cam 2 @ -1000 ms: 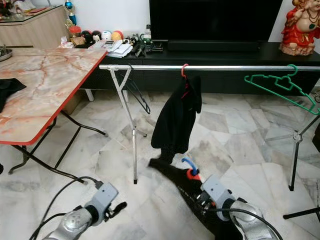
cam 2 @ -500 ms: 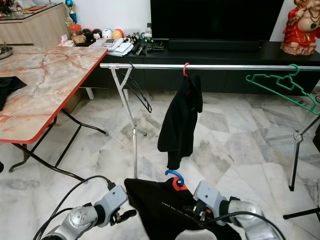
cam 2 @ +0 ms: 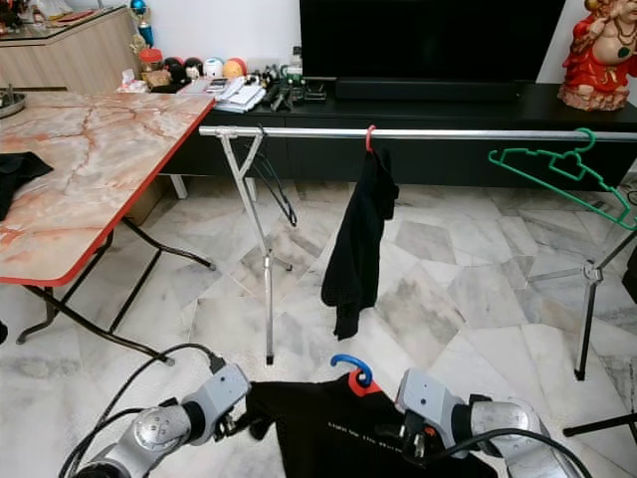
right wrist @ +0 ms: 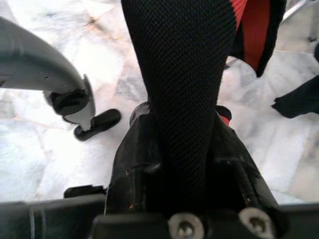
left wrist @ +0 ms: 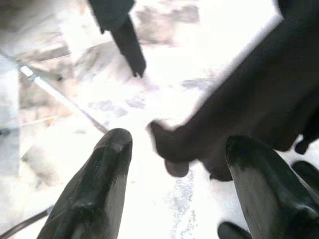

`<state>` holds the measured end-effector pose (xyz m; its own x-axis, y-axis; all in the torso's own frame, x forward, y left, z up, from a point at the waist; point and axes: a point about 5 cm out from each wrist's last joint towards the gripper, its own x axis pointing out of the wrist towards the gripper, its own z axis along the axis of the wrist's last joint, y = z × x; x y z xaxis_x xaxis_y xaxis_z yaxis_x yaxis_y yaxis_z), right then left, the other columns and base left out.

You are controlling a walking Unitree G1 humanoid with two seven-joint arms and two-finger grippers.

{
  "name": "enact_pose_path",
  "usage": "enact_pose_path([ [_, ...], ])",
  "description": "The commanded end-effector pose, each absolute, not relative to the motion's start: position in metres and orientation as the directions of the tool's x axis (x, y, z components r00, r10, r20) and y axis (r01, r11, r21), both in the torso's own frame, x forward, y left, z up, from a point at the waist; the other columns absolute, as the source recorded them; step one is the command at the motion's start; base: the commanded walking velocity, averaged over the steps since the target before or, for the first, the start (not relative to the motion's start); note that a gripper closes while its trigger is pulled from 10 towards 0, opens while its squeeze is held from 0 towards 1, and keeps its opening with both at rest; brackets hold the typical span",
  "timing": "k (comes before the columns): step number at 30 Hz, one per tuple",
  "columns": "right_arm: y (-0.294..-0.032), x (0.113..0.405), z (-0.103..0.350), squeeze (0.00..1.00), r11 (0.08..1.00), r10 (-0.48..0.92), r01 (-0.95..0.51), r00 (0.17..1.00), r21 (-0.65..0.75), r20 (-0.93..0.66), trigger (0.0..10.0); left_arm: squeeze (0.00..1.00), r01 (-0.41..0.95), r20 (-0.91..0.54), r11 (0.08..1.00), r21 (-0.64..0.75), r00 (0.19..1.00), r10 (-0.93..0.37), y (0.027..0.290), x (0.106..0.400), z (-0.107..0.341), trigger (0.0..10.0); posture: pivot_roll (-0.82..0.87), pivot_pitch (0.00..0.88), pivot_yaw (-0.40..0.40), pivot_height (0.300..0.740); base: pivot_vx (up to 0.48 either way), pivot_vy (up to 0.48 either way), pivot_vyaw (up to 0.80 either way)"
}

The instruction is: Hang hanger

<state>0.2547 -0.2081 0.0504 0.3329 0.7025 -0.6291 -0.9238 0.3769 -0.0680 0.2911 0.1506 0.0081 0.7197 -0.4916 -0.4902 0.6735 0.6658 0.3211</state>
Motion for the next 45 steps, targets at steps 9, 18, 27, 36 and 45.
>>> enact_pose_path([
  [9, -0.209, 0.252, 0.073, 0.0, 0.317, 0.747, -0.945, 0.3, -0.078, -0.593, 10.0, 0.0, 0.67, -0.538, 0.679, 0.299, 0.706, -0.46, 0.158, 0.285, 0.0, 10.0, 0.06, 0.051, -0.005, 0.74, 0.0, 0.0, 0.0],
  [18, -0.219, 0.253, 0.085, 0.0, 0.321, 0.734, -0.943, 0.307, -0.089, -0.606, 10.0, 0.0, 0.686, -0.56, 0.68, 0.259, 0.681, -0.473, 0.159, 0.283, -0.003, 10.0, 0.05, 0.069, -0.014, 0.74, 0.0, 0.0, 0.0],
  [27, -0.222, 0.252, 0.095, 0.0, 0.311, 0.742, -0.946, 0.301, -0.089, -0.599, 10.0, 0.0, 0.766, -0.627, 0.614, 0.19, 0.576, -0.524, 0.152, 0.272, -0.013, 10.0, 0.04, 0.076, -0.015, 0.74, 0.0, 0.0, 0.0],
  [36, -0.22, 0.251, 0.104, 0.0, 0.304, 0.766, -0.949, 0.296, -0.083, -0.571, 10.0, 0.0, 0.741, -0.615, 0.643, 0.193, 0.602, -0.509, 0.155, 0.276, -0.009, 10.0, 0.04, 0.081, -0.017, 0.74, 0.0, 0.0, 0.0],
  [45, -0.222, 0.252, 0.109, 0.0, 0.308, 0.771, -0.948, 0.3, -0.083, -0.561, 10.0, 0.0, 0.709, -0.599, 0.669, 0.222, 0.64, -0.481, 0.153, 0.281, -0.007, 10.0, 0.04, 0.085, -0.02, 0.74, 0.0, 0.0, 0.0],
])
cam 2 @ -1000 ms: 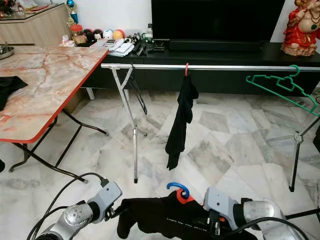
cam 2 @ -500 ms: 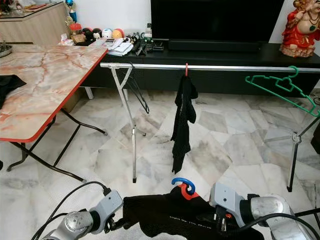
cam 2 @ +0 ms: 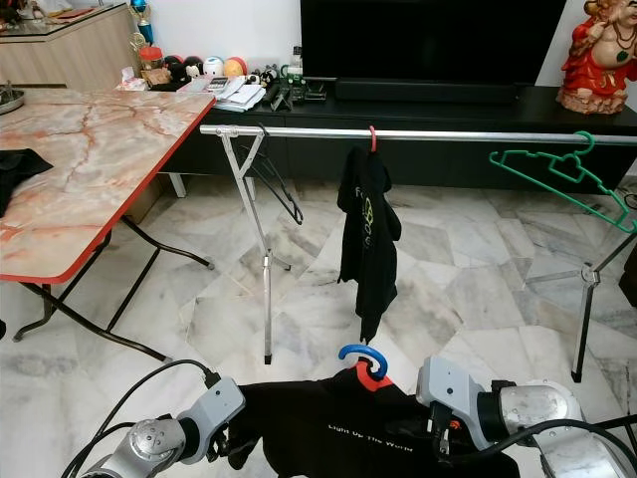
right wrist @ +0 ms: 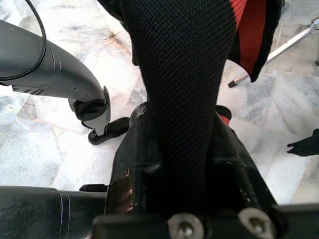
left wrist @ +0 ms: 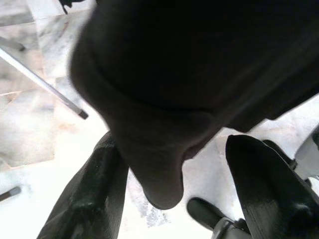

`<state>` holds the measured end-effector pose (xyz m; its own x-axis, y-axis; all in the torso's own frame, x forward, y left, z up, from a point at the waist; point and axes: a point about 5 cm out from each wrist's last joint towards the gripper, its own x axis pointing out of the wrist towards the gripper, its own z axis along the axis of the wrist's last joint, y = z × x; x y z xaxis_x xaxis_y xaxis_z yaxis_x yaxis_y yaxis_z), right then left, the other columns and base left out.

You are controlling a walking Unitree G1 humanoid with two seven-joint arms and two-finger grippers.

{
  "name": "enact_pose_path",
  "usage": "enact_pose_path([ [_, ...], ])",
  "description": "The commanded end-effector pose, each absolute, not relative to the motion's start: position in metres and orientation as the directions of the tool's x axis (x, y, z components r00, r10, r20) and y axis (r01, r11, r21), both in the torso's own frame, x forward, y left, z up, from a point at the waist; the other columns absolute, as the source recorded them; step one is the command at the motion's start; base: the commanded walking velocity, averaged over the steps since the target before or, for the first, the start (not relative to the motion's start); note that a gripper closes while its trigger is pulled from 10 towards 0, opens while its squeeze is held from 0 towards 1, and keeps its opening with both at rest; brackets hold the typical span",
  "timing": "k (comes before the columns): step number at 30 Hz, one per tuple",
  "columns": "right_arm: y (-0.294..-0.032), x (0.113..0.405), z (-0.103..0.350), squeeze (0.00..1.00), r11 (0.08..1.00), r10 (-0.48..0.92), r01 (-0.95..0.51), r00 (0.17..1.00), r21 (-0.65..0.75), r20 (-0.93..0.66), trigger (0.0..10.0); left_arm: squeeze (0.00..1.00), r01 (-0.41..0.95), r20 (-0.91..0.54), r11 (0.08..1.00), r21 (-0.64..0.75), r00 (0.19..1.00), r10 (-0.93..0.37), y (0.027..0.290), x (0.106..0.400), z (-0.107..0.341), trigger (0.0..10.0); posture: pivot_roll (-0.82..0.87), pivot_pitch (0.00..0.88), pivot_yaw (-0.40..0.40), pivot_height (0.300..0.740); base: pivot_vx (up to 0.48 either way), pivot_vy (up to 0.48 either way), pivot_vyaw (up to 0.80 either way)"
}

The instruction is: Hang hanger

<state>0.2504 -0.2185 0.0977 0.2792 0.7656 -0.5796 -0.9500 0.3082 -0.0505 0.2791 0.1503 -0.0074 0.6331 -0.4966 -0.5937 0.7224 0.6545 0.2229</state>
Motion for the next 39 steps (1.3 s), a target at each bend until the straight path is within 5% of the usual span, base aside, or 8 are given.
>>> enact_pose_path([
  [1, -0.2219, 0.252, 0.1092, 0.0, 0.312, 0.77, -0.946, 0.306, -0.087, -0.56, 10.0, 0.0, 0.696, -0.6, 0.678, 0.237, 0.654, -0.461, 0.1538, 0.2823, -0.0065, 10.0, 0.04, 0.086, -0.02, 0.74, 0.0, 0.0, 0.0],
  [2, -0.222, 0.2522, 0.1094, 0.0, 0.315, 0.769, -0.945, 0.309, -0.089, -0.56, 10.0, 0.0, 0.693, -0.602, 0.679, 0.242, 0.656, -0.455, 0.1543, 0.2826, -0.0066, 10.0, 0.04, 0.086, -0.02, 0.74, 0.0, 0.0, 0.0],
  [3, -0.2223, 0.2521, 0.1094, 0.0, 0.317, 0.769, -0.944, 0.31, -0.089, -0.559, 10.0, 0.0, 0.697, -0.608, 0.673, 0.248, 0.653, -0.451, 0.1544, 0.2825, -0.0069, 0.0, 0.04, 0.087, -0.02, 0.74, 0.0, 0.0, 0.0],
  [39, -0.2196, 0.2528, 0.1153, 0.0, 0.348, 0.801, -0.935, 0.335, -0.071, -0.495, 10.0, 0.0, 0.653, -0.593, 0.716, 0.247, 0.686, -0.421, 0.1519, 0.2857, -0.0061, 0.0, 0.04, 0.094, -0.02, 0.74, 0.0, 0.0, 0.0],
])
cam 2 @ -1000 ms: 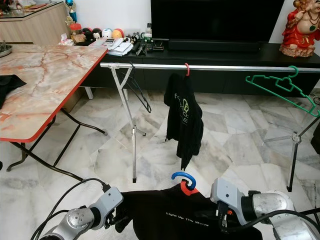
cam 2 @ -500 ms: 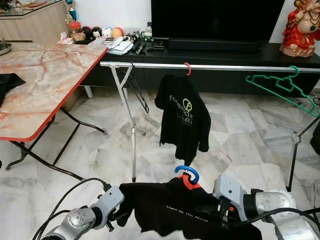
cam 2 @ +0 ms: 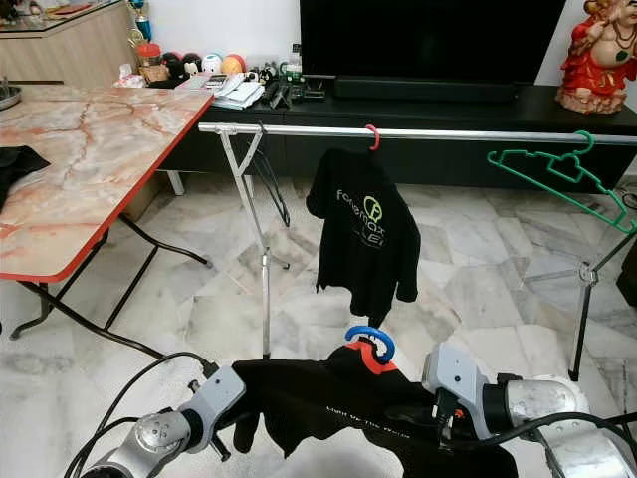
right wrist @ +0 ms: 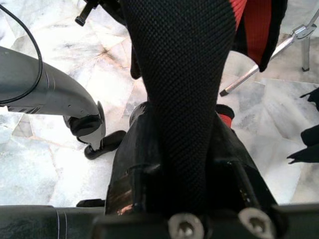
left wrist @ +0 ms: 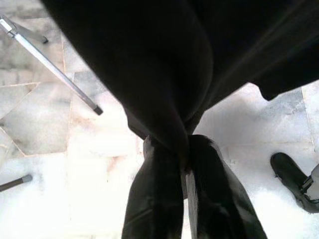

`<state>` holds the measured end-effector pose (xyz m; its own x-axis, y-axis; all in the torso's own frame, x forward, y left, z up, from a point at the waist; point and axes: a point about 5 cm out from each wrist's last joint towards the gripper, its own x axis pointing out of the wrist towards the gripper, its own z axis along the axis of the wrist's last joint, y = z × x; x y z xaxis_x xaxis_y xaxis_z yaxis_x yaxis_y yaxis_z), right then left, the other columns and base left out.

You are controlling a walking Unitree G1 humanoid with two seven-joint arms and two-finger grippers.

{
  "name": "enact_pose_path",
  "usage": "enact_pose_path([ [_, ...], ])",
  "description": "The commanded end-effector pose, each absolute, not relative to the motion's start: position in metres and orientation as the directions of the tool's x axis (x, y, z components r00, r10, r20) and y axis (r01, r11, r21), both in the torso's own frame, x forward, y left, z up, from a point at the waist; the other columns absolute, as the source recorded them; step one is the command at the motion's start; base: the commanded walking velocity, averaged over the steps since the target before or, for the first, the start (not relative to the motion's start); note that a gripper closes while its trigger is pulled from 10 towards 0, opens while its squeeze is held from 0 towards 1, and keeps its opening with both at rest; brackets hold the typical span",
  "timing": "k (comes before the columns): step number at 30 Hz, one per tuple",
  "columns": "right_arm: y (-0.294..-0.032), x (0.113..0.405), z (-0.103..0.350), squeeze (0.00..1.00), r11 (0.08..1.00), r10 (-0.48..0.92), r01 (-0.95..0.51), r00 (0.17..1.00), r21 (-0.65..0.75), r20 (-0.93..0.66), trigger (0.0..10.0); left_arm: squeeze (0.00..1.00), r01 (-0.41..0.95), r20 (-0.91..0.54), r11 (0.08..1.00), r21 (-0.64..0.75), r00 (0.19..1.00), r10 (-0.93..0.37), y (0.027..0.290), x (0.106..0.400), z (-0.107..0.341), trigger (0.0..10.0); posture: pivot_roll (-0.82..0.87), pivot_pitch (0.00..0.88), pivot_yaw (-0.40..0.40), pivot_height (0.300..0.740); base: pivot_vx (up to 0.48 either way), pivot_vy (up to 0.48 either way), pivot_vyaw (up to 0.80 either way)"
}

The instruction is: Hang hanger

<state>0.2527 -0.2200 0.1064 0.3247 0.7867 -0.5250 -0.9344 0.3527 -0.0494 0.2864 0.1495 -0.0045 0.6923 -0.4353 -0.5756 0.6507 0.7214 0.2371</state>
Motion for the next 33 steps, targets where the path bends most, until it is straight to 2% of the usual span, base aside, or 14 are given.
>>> enact_pose_path([
  [1, -0.22, 0.253, 0.115, 0.0, 0.347, 0.802, -0.935, 0.335, -0.069, -0.495, 10.0, 0.0, 0.653, -0.593, 0.715, 0.25, 0.687, -0.42, 0.152, 0.286, -0.006, 0.0, 0.04, 0.093, -0.02, 0.74, 0.0, 0.0, 0.0],
  [11, -0.218, 0.254, 0.115, 0.0, 0.356, 0.802, -0.932, 0.344, -0.072, -0.489, 10.0, 0.0, 0.64, -0.588, 0.722, 0.262, 0.699, -0.406, 0.153, 0.287, -0.006, 0.0, 0.04, 0.094, -0.02, 0.74, 0.0, 0.0, 0.0],
  [13, -0.218, 0.256, 0.115, 0.0, 0.367, 0.798, -0.926, 0.362, -0.088, -0.481, 10.0, 0.0, 0.633, -0.59, 0.727, 0.265, 0.703, -0.397, 0.154, 0.287, -0.006, 0.0, 0.04, 0.094, -0.02, 0.74, 0.0, 0.0, 0.0],
  [15, -0.221, 0.263, 0.118, 0.0, 0.416, 0.774, -0.899, 0.429, -0.136, -0.465, 10.0, 0.0, 0.634, -0.655, 0.716, 0.293, 0.678, -0.332, 0.162, 0.283, -0.012, 0.0, 0.04, 0.096, -0.019, 0.74, 0.0, 0.0, 0.0],
  [16, -0.221, 0.263, 0.118, 0.0, 0.416, 0.774, -0.899, 0.429, -0.136, -0.465, 10.0, 0.0, 0.634, -0.655, 0.716, 0.293, 0.678, -0.332, 0.162, 0.283, -0.012, 0.0, 0.04, 0.096, -0.019, 0.74, 0.0, 0.0, 0.0],
  [19, -0.227, 0.272, 0.12, 0.0, 0.486, 0.733, -0.856, 0.508, -0.175, -0.452, 10.0, 0.0, 0.637, -0.728, 0.709, 0.302, 0.635, -0.26, 0.176, 0.275, -0.021, 0.0, 0.04, 0.096, -0.017, 0.74, 0.0, 0.0, 0.0],
  [29, -0.226, 0.281, 0.12, 0.0, 0.538, 0.7, -0.814, 0.576, -0.218, -0.423, 10.0, 0.0, 0.654, -0.765, 0.705, 0.272, 0.592, -0.254, 0.177, 0.266, -0.029, 0.0, 0.05, 0.097, -0.016, 0.74, 0.0, 0.0, 0.0],
  [33, -0.225, 0.277, 0.118, 0.0, 0.506, 0.718, -0.839, 0.539, -0.2, -0.44, 10.0, 0.0, 0.618, -0.704, 0.72, 0.315, 0.661, -0.259, 0.174, 0.275, -0.021, 0.0, 0.05, 0.098, -0.016, 0.74, 0.0, 0.0, 0.0],
])
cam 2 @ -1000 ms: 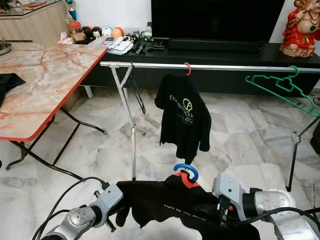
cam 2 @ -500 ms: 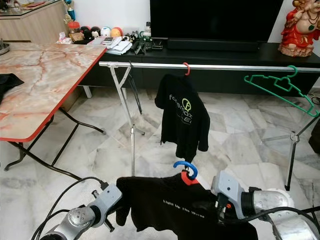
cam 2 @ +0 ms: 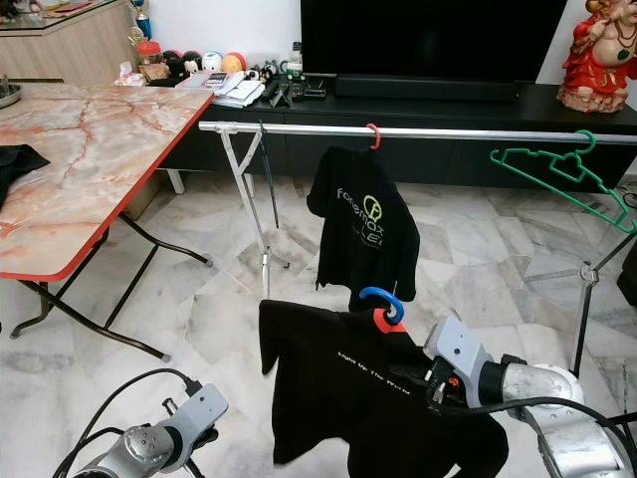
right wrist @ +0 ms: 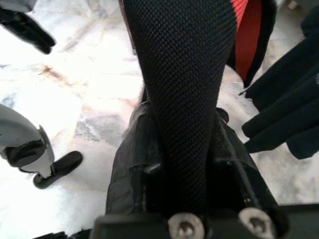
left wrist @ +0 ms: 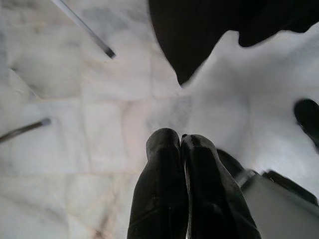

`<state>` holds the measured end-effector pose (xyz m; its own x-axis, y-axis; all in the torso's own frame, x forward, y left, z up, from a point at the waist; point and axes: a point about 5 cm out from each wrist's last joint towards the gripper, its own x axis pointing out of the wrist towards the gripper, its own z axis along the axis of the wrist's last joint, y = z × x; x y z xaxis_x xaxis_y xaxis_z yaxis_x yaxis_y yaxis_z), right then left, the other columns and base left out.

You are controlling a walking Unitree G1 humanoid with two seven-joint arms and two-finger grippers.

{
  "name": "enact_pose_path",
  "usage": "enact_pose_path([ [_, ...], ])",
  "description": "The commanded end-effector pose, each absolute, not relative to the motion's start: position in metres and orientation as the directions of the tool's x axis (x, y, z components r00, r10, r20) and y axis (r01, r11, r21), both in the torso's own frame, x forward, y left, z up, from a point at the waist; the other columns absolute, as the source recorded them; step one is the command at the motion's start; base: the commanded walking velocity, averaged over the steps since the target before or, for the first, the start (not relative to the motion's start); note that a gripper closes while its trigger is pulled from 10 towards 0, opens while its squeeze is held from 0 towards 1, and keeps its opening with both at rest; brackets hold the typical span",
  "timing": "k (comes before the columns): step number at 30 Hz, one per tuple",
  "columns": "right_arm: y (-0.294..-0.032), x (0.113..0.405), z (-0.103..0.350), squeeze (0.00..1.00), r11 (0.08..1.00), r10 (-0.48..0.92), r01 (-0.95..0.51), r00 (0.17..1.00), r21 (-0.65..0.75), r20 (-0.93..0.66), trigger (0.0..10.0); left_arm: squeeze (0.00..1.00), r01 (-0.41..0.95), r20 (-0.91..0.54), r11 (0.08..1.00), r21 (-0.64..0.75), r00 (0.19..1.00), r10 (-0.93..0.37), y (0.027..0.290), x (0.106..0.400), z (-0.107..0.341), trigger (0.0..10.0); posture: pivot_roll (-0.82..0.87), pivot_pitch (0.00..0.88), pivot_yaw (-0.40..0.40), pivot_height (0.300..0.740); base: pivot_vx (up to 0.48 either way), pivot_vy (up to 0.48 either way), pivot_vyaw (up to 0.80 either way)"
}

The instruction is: Hang hanger

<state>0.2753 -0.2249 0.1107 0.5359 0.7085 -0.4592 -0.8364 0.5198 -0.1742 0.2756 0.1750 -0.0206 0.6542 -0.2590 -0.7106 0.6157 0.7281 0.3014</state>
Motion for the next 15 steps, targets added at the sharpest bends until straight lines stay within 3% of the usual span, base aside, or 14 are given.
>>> enact_pose_path([
  [1, -0.226, 0.274, 0.113, 0.0, 0.483, 0.714, -0.853, 0.513, -0.196, -0.477, 10.0, 0.0, 0.575, -0.632, 0.762, 0.299, 0.717, -0.293, 0.17, 0.285, -0.01, 10.0, 0.05, 0.099, -0.016, 0.74, 0.0, 0.0, 0.0],
  [2, -0.227, 0.273, 0.111, 0.0, 0.475, 0.711, -0.858, 0.504, -0.194, -0.491, 10.0, 0.0, 0.566, -0.612, 0.775, 0.282, 0.728, -0.309, 0.169, 0.288, -0.007, 10.0, 0.05, 0.099, -0.015, 0.74, 0.0, 0.0, 0.0],
  [3, -0.227, 0.271, 0.109, 0.0, 0.463, 0.71, -0.866, 0.489, -0.188, -0.506, 10.0, 0.54, 0.571, -0.594, 0.776, 0.269, 0.733, -0.333, 0.167, 0.29, -0.004, 10.0, 0.05, 0.098, -0.015, 0.74, 0.0, 0.0, 0.0],
  [4, -0.226, 0.27, 0.109, 0.0, 0.452, 0.715, -0.873, 0.477, -0.182, -0.512, 10.0, 1.0, 0.587, -0.587, 0.761, 0.276, 0.73, -0.35, 0.165, 0.29, -0.003, 10.0, 0.05, 0.098, -0.015, 0.74, 0.0, 0.0, 0.0],
  [15, -0.229, 0.266, 0.118, 0.0, 0.377, 0.744, -0.912, 0.402, -0.16, -0.534, 10.0, 1.0, 0.654, -0.546, 0.723, 0.223, 0.698, -0.463, 0.157, 0.29, 0.003, 10.0, 0.04, 0.1, -0.015, 0.74, 0.0, 0.0, 0.0],
])
